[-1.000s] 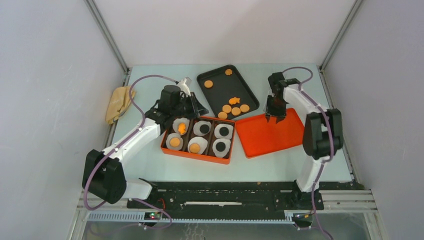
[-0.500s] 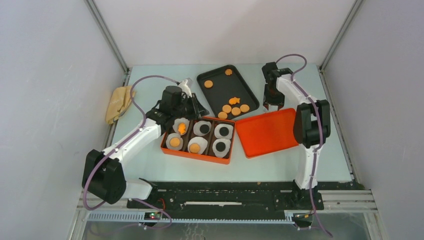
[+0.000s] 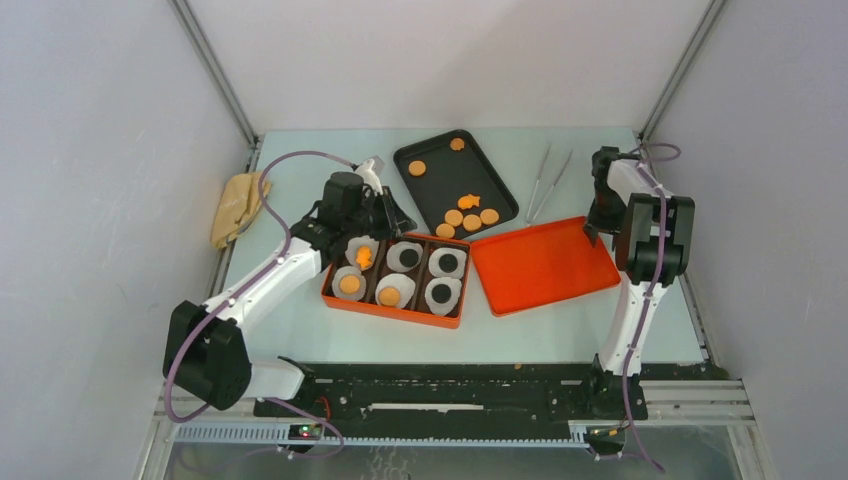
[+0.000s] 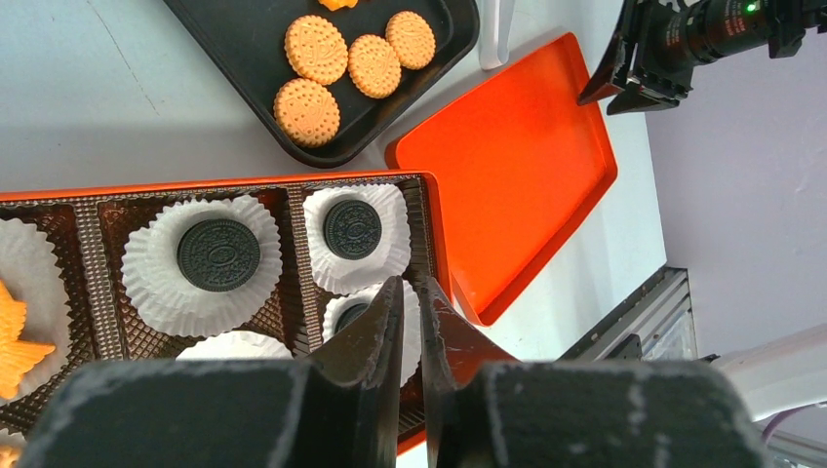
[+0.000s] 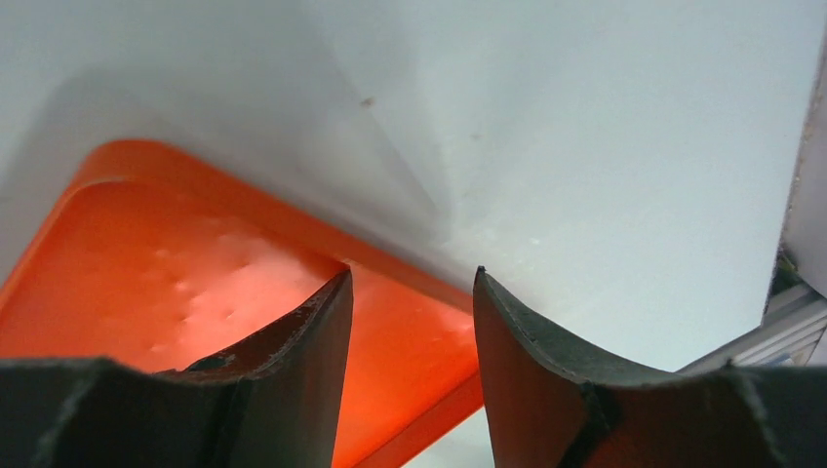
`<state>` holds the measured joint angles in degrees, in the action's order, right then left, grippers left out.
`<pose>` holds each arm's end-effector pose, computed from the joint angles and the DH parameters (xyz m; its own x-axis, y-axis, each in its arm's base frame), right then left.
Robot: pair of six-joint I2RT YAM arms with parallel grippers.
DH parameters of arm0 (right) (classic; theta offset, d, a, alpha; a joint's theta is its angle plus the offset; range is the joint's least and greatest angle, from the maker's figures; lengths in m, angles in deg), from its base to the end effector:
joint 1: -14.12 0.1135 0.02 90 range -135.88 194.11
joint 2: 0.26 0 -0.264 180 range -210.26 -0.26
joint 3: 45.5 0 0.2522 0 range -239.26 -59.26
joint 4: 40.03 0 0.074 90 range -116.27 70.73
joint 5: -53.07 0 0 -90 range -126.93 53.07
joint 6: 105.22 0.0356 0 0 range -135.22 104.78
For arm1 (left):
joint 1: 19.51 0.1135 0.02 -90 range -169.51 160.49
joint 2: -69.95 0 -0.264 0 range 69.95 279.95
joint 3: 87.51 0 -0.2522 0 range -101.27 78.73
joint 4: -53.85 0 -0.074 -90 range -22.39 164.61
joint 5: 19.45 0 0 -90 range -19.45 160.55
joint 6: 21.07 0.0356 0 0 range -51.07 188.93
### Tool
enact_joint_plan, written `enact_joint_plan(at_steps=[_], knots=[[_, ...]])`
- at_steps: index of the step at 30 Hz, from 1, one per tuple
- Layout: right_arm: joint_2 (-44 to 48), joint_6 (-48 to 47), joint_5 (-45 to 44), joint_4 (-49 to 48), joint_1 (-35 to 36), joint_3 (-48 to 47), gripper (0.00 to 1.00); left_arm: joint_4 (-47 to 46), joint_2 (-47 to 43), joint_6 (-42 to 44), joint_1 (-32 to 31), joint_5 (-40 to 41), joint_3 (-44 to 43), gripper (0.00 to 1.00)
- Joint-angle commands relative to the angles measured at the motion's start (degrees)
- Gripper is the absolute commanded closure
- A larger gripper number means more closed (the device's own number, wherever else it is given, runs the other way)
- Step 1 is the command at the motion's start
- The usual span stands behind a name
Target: Pack the cookies
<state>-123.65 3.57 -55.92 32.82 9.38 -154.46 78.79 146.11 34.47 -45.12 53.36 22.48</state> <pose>0.4123 -0.0458 0.1635 -0.9123 0.3813 -0.1496 0.4092 0.8643 -0.2924 0.2661 -0.1392 0.2870 -0.7467 -0.2415 -0.6197 0.2652 0.7464 -0.6104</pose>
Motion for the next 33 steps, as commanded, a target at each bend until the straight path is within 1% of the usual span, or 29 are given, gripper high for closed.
enact_joint_plan(at_steps=[1,4,8,9,12,13,15,19,25,29,33], knots=[[3.0,0.4,-0.2,-0.6,-1.4,0.1,0.43,-1.5,0.5,0.9,-0.4,-0.8,-1.9,0.84],[2.9,0.2,0.3,-1.5,-2.9,0.6,0.43,-1.5,0.8,0.8,-0.4,-0.9,-1.8,0.85],[0.9,-1.2,5.7,-1.8,-5.3,0.5,0.43,-1.5,0.8,0.9,-0.4,-0.8,-1.7,0.85],[0.0,-1.6,7.5,-1.5,-5.7,0.3,0.45,-1.5,0.8,0.8,-0.4,-0.7,-1.8,0.85],[-2.5,-2.7,14.3,-1.1,-7.2,-0.5,0.54,-1.5,1.1,0.7,-0.4,-0.9,-1.8,0.85],[-3.1,-2.9,15.4,-1.2,-7.4,-0.4,0.57,-1.5,1.1,0.8,-0.4,-0.9,-1.8,0.85],[-3.7,-2.9,16.5,-1.1,-7.8,-0.4,0.63,-1.5,1.0,0.9,-0.4,-0.9,-1.8,0.85],[-2.8,-2.4,17.6,-1.2,-8.6,0.4,0.70,-1.6,0.9,0.8,-0.4,-1.1,-1.8,0.85],[1.6,-1.7,18.4,-2.7,-8.8,3.6,0.83,-1.5,1.1,0.8,-0.4,-1.4,-2.0,0.85],[4.8,-1.2,18.0,-3.0,-8.9,5.4,0.88,-1.3,1.6,0.8,-0.4,-2.1,-2.6,0.85],[10.0,-1.2,18.1,-2.9,-8.9,7.3,0.98,-1.3,1.9,0.6,-0.4,-2.4,-3.1,0.84]])
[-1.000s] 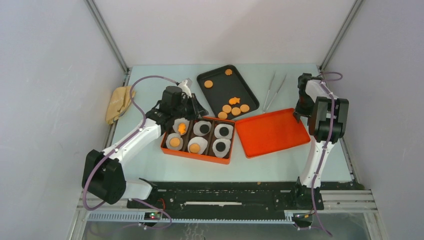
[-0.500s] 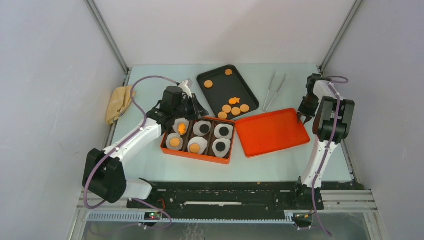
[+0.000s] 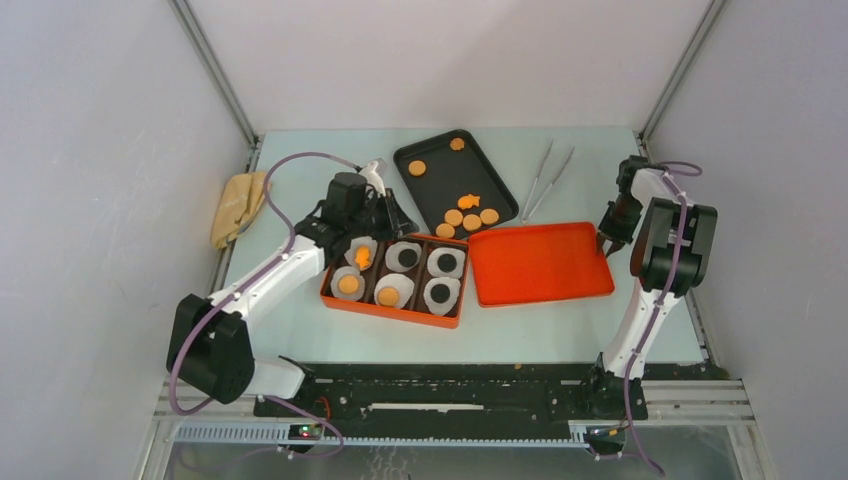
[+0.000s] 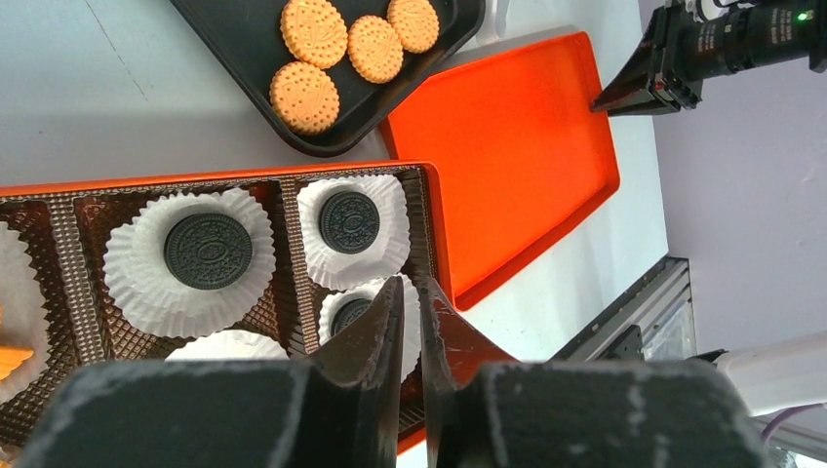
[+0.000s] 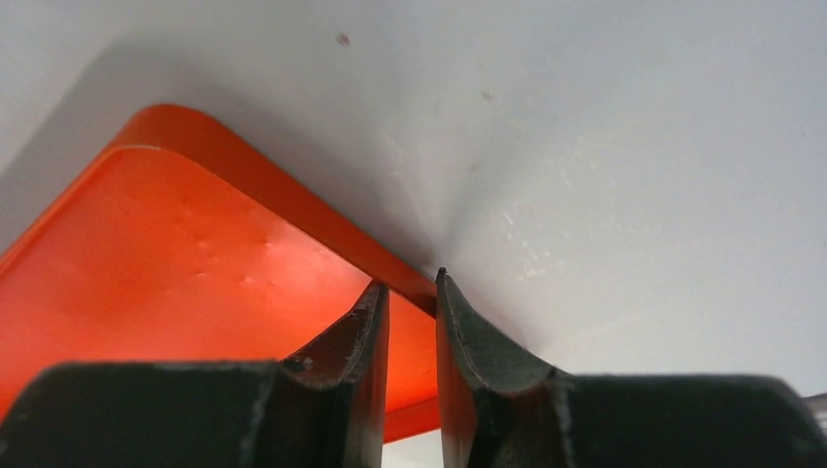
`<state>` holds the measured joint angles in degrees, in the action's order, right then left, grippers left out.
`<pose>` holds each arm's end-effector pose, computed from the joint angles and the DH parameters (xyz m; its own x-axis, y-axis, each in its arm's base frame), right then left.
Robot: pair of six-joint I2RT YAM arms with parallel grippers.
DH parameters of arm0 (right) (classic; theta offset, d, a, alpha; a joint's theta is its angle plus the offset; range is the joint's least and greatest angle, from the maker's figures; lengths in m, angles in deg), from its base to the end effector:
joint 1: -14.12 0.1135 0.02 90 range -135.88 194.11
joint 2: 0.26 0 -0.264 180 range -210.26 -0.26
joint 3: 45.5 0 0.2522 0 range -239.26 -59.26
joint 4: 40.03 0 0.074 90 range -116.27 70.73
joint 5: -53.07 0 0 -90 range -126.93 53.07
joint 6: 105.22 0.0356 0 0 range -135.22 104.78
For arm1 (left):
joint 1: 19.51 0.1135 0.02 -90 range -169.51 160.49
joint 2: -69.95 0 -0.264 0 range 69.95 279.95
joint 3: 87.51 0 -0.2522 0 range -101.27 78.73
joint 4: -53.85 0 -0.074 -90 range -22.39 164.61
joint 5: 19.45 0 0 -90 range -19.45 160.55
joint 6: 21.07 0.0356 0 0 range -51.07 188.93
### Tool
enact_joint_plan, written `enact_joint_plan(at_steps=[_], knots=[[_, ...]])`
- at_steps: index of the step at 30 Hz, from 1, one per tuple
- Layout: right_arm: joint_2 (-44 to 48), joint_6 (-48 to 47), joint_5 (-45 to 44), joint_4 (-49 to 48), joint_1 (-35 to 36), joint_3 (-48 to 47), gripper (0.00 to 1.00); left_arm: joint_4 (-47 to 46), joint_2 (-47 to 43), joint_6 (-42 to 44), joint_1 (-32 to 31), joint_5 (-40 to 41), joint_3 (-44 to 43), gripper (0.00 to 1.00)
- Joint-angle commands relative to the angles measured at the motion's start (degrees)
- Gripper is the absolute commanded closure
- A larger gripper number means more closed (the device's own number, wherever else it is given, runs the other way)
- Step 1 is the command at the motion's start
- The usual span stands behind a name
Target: Pack the cookies
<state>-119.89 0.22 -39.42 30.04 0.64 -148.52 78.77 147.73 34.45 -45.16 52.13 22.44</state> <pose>0.3872 -0.0944 0.1615 -0.8731 0.4828 -0.0674 0.4853 0.8739 -0.0264 0.2699 -0.1421 0.2795 -0.7692 -0.2265 -0.5976 0.2609 0.7423 -0.6172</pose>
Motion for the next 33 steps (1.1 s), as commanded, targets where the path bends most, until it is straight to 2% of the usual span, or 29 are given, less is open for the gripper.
enact_joint_plan(at_steps=[1,10,14,18,22,28,31,33], knots=[[7.4,2.1,1.6,0.3,-0.1,1.3,1.00,-1.2,0.4,0.7,-0.4,-1.3,-3.3,0.85],[21.8,2.7,1.9,1.9,1.1,0.6,1.00,-1.0,1.1,0.3,-1.6,-1.6,-5.0,0.85],[27.4,2.5,5.3,1.4,3.1,-0.6,1.00,-0.8,1.8,0.6,-2.1,-1.5,-7.0,0.84],[30.2,2.3,6.7,1.5,6.9,-2.9,1.00,-1.9,5.5,2.9,-2.2,-3.2,-12.9,0.73],[29.8,1.8,6.8,1.6,10.3,-4.9,1.00,-0.4,16.3,8.0,-2.2,-10.6,-26.3,0.56],[29.2,1.8,8.1,-0.3,11.7,-4.9,1.00,8.5,38.7,14.0,-2.2,-26.9,-56.6,0.33],[29.2,1.6,8.5,-1.1,12.0,-5.5,1.00,14.6,53.4,13.9,-2.1,-33.9,-73.5,0.29],[29.3,1.3,8.3,-1.5,12.1,-6.1,1.00,14.6,59.5,11.4,-2.1,-38.9,-80.5,0.29]])
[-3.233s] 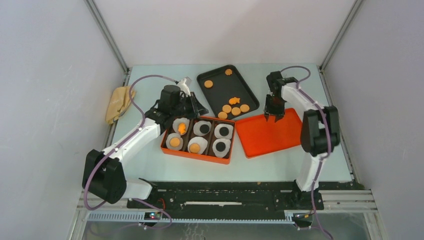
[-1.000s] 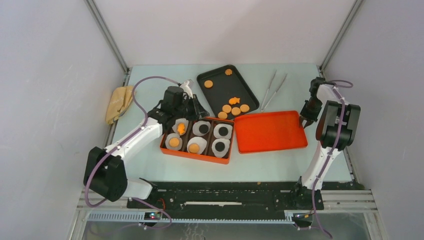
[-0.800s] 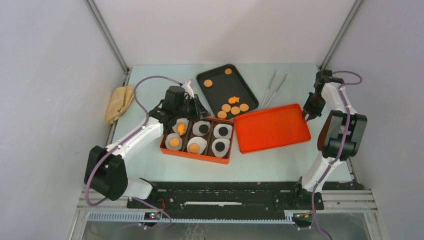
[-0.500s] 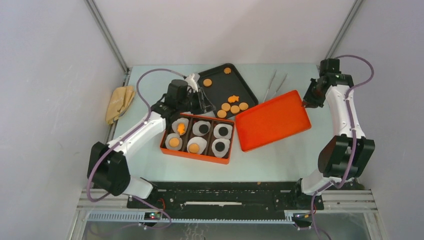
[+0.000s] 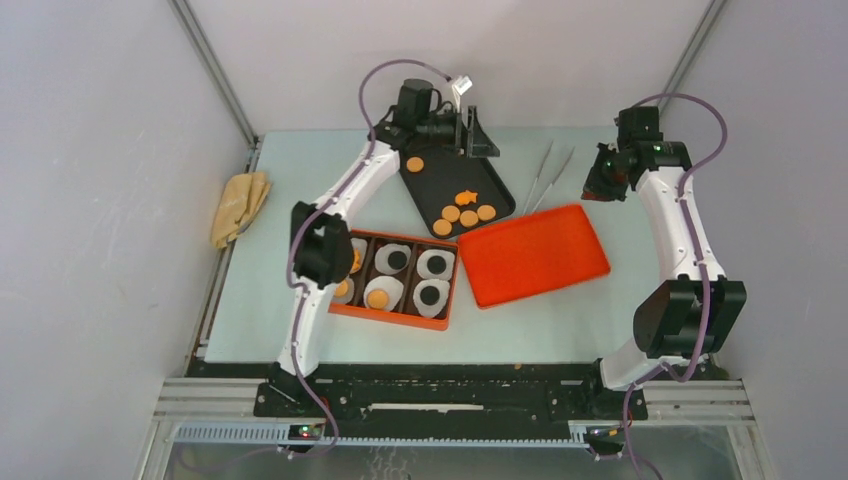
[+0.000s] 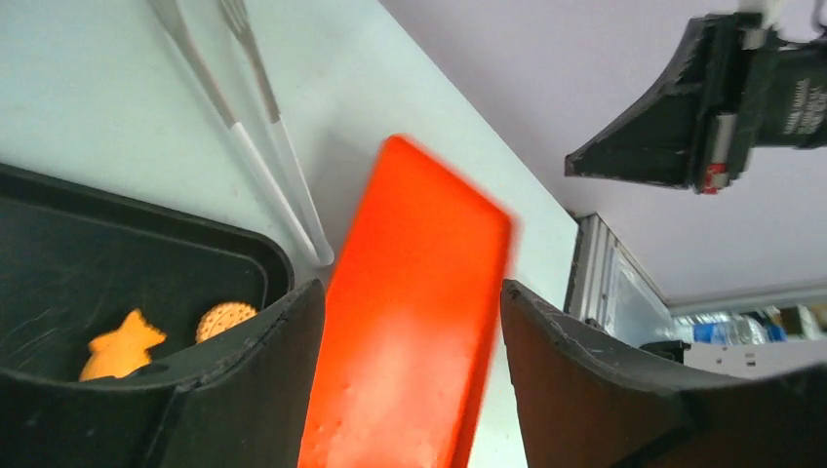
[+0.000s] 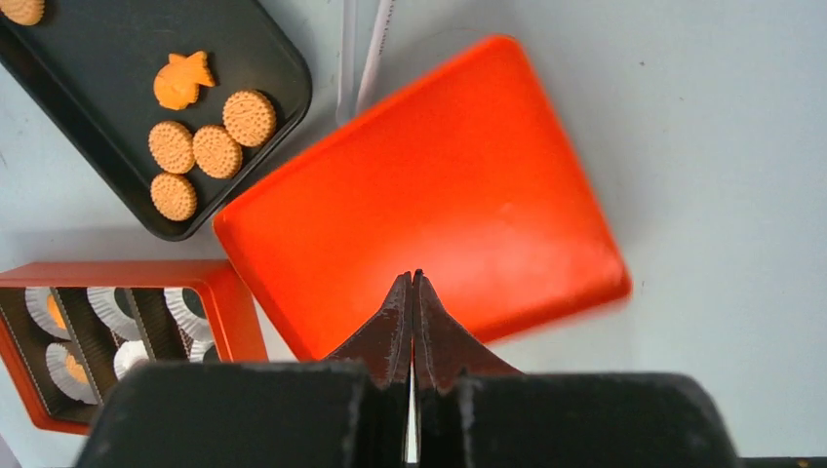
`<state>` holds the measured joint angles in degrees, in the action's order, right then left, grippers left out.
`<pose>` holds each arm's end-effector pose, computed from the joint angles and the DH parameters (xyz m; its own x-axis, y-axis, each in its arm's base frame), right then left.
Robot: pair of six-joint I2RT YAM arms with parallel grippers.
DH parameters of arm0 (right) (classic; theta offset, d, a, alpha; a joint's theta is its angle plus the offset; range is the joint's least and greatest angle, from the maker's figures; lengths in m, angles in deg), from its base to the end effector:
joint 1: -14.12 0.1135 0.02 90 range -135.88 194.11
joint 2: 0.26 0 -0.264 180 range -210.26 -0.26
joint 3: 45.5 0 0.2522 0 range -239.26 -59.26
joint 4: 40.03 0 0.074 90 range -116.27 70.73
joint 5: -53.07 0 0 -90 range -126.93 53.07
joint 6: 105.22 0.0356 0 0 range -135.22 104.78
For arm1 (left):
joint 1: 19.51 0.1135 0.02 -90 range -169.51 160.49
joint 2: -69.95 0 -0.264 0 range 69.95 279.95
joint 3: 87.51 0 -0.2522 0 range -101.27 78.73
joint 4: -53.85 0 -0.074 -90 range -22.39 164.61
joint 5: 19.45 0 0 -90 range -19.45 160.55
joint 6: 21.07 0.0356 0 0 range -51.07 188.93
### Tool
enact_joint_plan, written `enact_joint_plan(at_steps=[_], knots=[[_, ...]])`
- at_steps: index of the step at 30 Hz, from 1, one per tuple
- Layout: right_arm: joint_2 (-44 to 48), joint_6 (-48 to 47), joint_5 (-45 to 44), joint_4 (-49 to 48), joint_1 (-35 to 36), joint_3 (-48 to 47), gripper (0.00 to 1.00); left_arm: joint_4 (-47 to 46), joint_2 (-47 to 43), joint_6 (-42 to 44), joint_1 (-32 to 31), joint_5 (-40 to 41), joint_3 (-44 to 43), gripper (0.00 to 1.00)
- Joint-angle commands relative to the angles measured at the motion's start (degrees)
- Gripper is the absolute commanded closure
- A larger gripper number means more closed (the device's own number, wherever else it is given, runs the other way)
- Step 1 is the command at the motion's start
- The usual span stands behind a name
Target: Pack the cookies
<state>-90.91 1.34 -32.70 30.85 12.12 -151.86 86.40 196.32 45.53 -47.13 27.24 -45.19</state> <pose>0.3282 -0.0088 0.3559 -0.7884 0.3119 -0.5302 0.2268 0.9486 0.2208 0.4467 -0.2613 0.3393 -0.6535 0.0158 -0.7567 0.7020 0.3864 -0.5982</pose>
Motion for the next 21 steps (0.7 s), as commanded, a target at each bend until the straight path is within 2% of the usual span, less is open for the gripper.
enact_joint_plan(at_steps=[1,5,9,10,12,15,18,21], knots=[[0.5,0.0,1.8,-2.6,0.7,-3.1,1.00,6.1,12.5,-0.7,-0.2,-16.3,-13.8,0.29],[0.4,-0.9,2.6,-3.7,1.0,-4.1,1.00,0.6,13.4,-2.3,-0.5,-16.5,-7.3,0.27],[-2.1,-1.1,4.9,-1.5,1.3,-5.2,1.00,-0.1,12.4,-2.9,-0.7,-15.2,-2.5,0.30],[-2.9,-0.7,5.3,-0.5,1.7,-4.8,0.98,-0.3,11.1,-2.4,-0.9,-13.8,-0.2,0.30],[-3.0,0.1,3.4,-1.1,5.2,-1.1,0.88,-0.3,7.9,-1.4,-1.1,-9.8,4.6,0.33],[-2.1,1.8,2.0,-3.8,10.5,6.3,0.73,0.6,2.4,-1.2,-1.1,-3.2,11.3,0.49],[-2.3,3.4,1.6,-4.9,16.9,12.6,0.71,0.4,-4.6,-2.1,-1.2,4.1,20.2,0.61],[-3.3,3.7,-1.6,-5.5,24.0,17.6,0.69,-1.6,-13.1,-2.1,-1.7,12.2,30.8,0.63]])
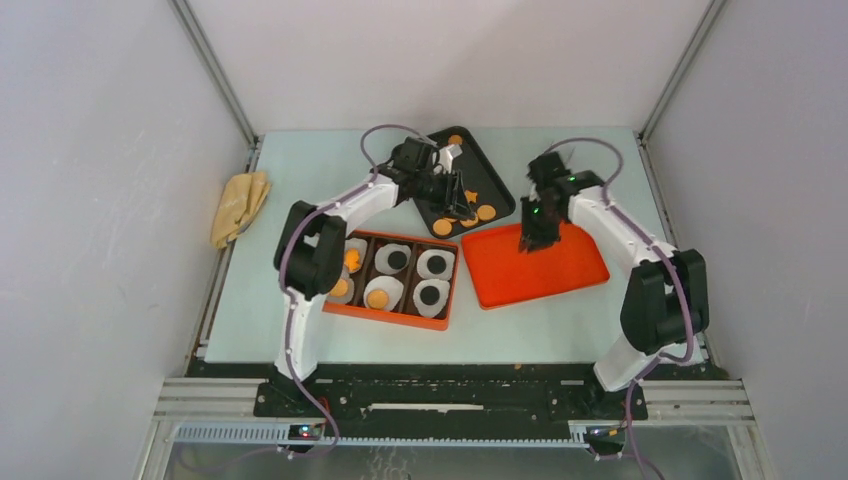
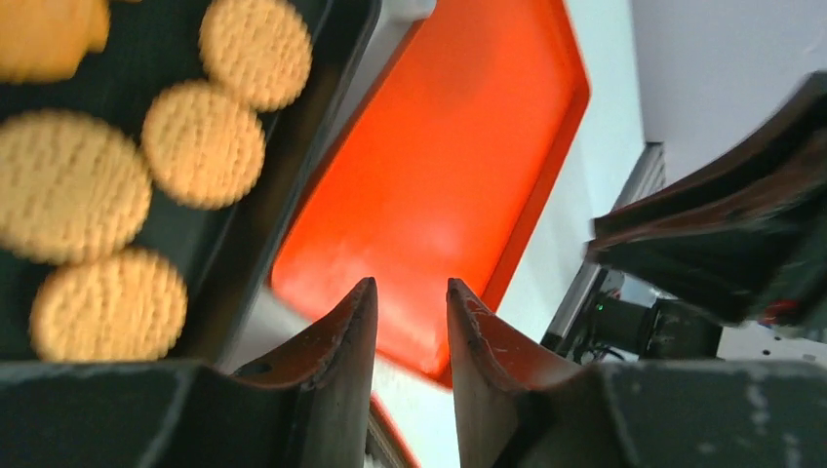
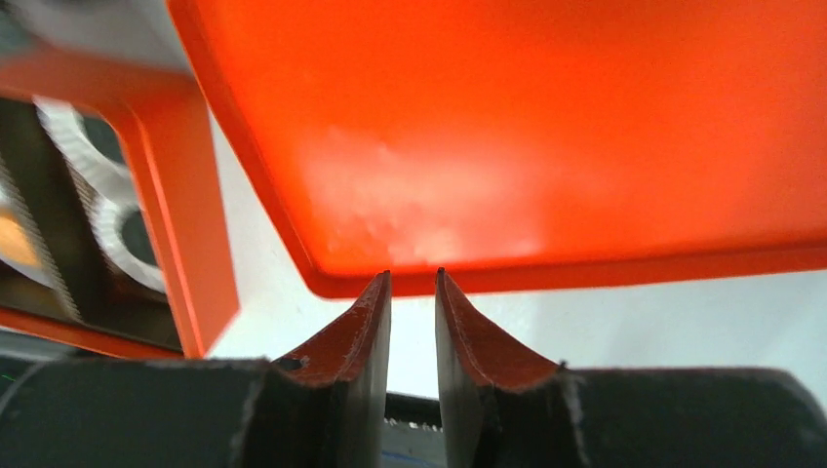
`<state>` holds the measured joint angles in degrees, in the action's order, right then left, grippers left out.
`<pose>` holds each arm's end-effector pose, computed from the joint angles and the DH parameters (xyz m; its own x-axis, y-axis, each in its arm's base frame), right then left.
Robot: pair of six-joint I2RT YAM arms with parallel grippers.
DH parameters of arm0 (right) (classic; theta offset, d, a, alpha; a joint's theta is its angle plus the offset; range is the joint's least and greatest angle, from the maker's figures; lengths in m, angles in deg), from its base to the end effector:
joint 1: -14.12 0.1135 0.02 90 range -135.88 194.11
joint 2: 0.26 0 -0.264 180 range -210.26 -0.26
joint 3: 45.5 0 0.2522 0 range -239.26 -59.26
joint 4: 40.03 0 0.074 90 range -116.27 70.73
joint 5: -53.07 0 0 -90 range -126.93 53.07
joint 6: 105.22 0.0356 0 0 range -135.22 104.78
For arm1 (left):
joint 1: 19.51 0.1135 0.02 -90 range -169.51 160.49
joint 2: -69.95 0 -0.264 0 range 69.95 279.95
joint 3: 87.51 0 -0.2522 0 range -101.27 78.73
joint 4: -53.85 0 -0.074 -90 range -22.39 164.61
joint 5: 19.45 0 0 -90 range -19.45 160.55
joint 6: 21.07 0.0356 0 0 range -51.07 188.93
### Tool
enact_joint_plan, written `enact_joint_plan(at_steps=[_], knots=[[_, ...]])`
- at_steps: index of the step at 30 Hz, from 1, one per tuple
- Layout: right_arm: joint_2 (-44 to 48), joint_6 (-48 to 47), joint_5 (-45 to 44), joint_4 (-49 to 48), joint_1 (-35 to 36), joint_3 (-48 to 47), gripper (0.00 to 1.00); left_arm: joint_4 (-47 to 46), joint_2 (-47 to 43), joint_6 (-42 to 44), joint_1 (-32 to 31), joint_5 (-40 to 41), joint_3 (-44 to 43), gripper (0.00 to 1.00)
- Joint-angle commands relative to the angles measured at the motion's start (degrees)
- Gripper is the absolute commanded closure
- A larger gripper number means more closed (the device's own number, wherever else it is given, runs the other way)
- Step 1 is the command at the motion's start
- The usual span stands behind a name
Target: Pack the cookies
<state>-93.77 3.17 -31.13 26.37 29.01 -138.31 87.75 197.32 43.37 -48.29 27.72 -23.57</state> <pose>0.3189 0.0885 0.2731 -0.9374 0.0755 -0.3399 0.0022 0.9775 0.2111 0.4249 -0.2610 0.2028 -0.8946 0.1304 -0.4274 0.4288 0.5193 -0.7392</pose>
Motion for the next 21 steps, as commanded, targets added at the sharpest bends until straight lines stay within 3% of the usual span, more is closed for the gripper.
enact_joint_plan(at_steps=[1,8,21], knots=[[-1.0,2.0,-3.8,-1.2,9.4,5.0,0.68,-3.2,-16.8,0.2,-0.7,15.0,12.4,0.64],[-7.3,4.5,-5.1,-4.2,20.7,4.8,0.67,-2.8,-32.6,-0.1,-0.8,30.2,27.6,0.69],[-20.6,7.2,-4.9,-7.5,24.0,0.2,0.63,-2.1,-45.6,0.5,-0.8,35.9,36.4,0.69]])
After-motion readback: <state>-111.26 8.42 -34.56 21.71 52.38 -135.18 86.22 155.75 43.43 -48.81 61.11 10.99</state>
